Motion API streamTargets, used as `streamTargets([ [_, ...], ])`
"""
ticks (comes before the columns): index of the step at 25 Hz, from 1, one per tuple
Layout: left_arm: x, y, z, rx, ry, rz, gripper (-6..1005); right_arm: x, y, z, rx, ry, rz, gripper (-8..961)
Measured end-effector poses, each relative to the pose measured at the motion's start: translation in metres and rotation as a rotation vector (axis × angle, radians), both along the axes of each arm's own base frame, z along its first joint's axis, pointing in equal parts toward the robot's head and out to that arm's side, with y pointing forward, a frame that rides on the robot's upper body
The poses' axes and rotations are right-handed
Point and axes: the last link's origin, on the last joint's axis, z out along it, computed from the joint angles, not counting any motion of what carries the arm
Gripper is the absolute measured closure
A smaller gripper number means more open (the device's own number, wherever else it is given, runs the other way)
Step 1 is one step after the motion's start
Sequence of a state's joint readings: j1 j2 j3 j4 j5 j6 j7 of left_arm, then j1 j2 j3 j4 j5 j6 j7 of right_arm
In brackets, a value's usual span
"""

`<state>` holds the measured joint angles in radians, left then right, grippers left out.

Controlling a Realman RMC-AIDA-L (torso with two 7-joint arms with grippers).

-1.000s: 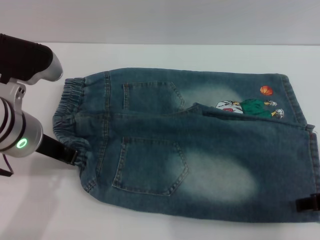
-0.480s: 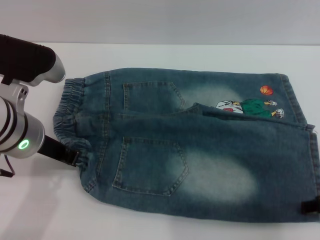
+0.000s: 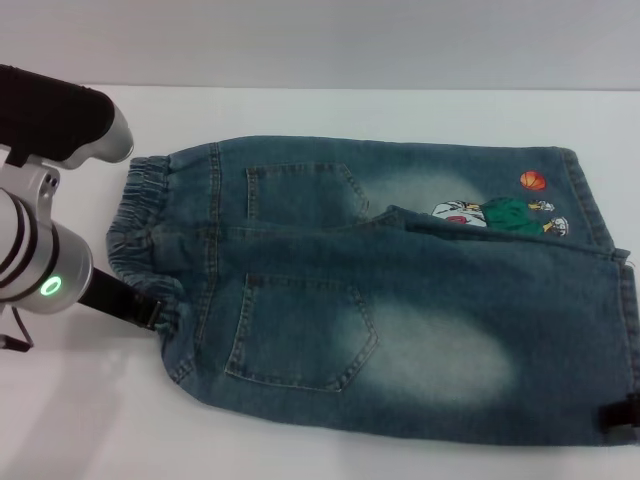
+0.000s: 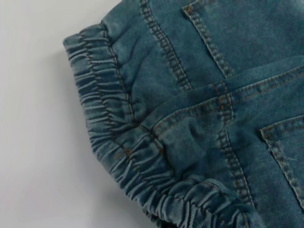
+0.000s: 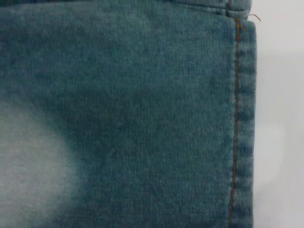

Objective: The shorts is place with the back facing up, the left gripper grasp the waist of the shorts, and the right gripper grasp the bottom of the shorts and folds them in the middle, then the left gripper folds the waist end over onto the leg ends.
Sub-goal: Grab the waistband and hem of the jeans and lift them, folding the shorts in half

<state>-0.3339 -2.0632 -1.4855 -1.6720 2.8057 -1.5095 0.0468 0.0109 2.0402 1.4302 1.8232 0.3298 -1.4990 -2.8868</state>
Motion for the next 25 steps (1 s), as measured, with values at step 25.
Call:
streamTargets([
  [25,0.004,0.001,-0.004,-0.001,-0.004,-0.003,942,-0.012,0.016,-0.005,-0.014,0.004,0.054,267],
])
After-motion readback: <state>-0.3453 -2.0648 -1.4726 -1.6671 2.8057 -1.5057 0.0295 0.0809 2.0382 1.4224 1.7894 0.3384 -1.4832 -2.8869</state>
